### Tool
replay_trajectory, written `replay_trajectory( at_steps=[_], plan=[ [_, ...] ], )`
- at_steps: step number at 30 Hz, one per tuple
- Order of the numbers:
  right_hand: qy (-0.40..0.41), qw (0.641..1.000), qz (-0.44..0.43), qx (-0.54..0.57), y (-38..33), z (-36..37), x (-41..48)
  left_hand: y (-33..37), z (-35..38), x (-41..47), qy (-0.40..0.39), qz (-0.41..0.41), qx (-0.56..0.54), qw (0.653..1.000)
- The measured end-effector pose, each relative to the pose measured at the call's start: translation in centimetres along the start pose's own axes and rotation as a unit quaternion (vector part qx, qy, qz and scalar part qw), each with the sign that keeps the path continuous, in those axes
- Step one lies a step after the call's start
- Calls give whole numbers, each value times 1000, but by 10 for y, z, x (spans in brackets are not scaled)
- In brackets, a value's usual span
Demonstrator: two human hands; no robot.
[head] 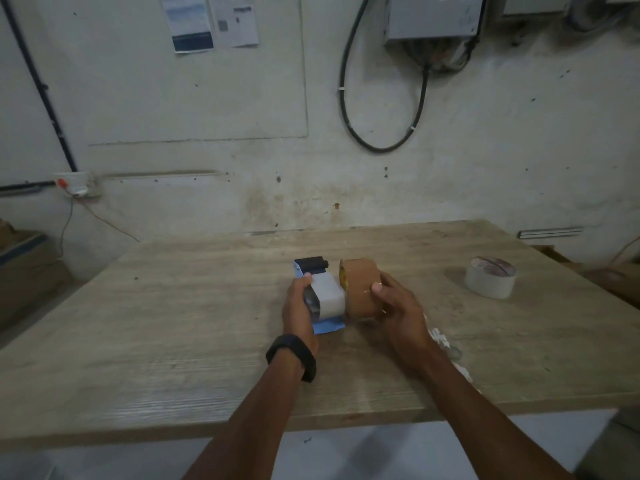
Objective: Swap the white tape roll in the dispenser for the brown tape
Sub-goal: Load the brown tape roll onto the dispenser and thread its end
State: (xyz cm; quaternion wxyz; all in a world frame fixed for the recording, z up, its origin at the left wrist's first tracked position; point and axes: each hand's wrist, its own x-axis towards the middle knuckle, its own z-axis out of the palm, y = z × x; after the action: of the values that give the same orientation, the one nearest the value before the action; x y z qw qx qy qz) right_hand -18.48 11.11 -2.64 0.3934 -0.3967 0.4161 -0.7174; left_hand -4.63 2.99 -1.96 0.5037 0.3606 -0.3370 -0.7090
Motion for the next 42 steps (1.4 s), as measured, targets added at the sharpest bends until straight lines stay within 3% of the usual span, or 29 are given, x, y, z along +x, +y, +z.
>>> replay_trajectory(
  at_steps=[7, 17, 25, 32, 39, 42],
  plan=[
    [-33, 998, 23, -37, 0, 7, -6, 9, -3, -5, -35, 48, 118, 991],
    [-59, 996, 45, -44, 0, 10, -11, 3, -4, -4, -51, 60, 89, 993],
    [-80, 977, 1, -195, -4, 21, -20, -1, -7, 3, -36, 42, 109, 992],
    [-90, 968, -50, -229, -6, 26, -23, 1, -7, 1, -24, 19, 72, 997],
    [-95, 990, -21, -105, -7, 31, -25, 0, -8, 2, -40, 50, 113, 992],
    [-112, 988, -16, -109, -10, 28, -28, 2, -11, 3, -70, 75, 122, 987]
  ],
)
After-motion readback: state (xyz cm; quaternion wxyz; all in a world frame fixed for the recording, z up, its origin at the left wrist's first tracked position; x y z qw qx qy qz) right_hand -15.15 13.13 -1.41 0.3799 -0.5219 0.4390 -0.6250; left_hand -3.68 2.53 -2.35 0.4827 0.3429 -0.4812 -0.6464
